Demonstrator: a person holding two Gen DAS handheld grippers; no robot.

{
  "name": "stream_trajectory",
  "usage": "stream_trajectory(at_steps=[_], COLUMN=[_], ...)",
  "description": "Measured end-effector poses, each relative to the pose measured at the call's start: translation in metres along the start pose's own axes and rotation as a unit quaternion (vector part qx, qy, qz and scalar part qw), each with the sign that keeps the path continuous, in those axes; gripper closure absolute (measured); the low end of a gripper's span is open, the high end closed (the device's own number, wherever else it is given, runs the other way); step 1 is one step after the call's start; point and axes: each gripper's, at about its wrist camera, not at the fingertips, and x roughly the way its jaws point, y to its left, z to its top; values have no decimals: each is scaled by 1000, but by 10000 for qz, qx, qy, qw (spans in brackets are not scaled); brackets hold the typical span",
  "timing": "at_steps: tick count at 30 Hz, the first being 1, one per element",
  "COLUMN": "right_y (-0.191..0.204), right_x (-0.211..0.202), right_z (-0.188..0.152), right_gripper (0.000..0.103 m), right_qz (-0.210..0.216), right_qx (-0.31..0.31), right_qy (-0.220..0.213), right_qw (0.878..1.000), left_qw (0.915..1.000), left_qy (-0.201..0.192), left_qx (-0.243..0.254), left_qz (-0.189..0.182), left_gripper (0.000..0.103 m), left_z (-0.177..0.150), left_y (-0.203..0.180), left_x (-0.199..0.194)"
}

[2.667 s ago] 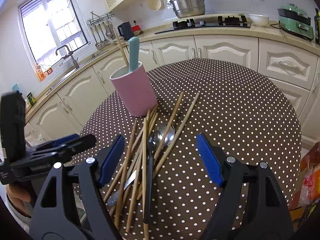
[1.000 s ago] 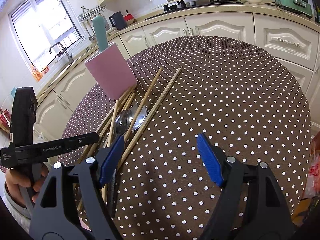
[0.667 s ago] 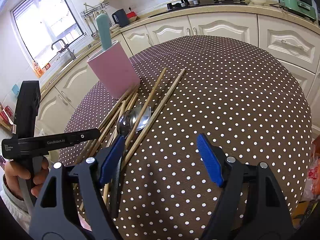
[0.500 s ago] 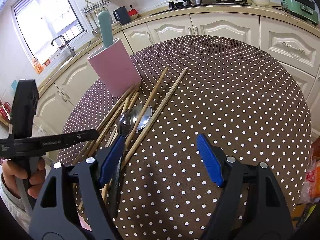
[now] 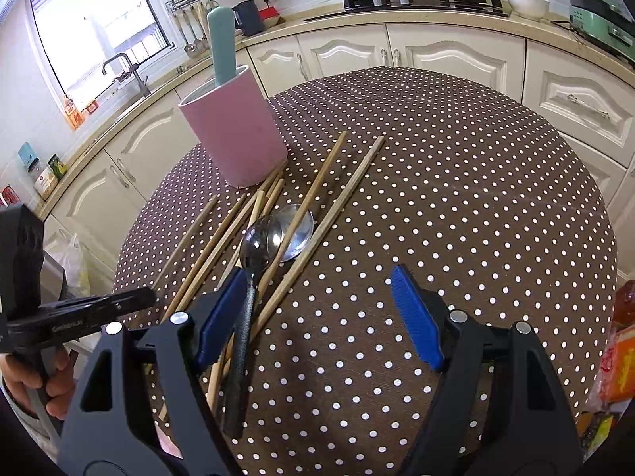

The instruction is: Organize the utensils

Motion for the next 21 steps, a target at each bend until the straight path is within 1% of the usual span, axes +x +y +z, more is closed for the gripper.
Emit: stream_trajectory(at_steps=[3,6,9,17,21], right_y=[2,3,4,4,1], right_x=[1,1,3,11,16], right_z=[2,3,4,8,15], right_gripper=[29,29,29,29,29], right_qz=[0,-13,-43,-102,-134], right_qx=[35,50,24,-1,12], right_qy=[14,33,70,198,342], right_qw=[10000,10000,10000,9998,9993], left_qw=[9997,9994,9993,9993,9991], left_qy=[-94,-94,-59,88,126], left_qx=[-102,-231,-258,-88,-19], left_qz=[221,245,249,362,397], left_gripper=[97,97,97,97,97], left_z=[-1,2,6,27,36], left_y=[9,16,20,18,12], left_x=[-5,-6,-2,9,16])
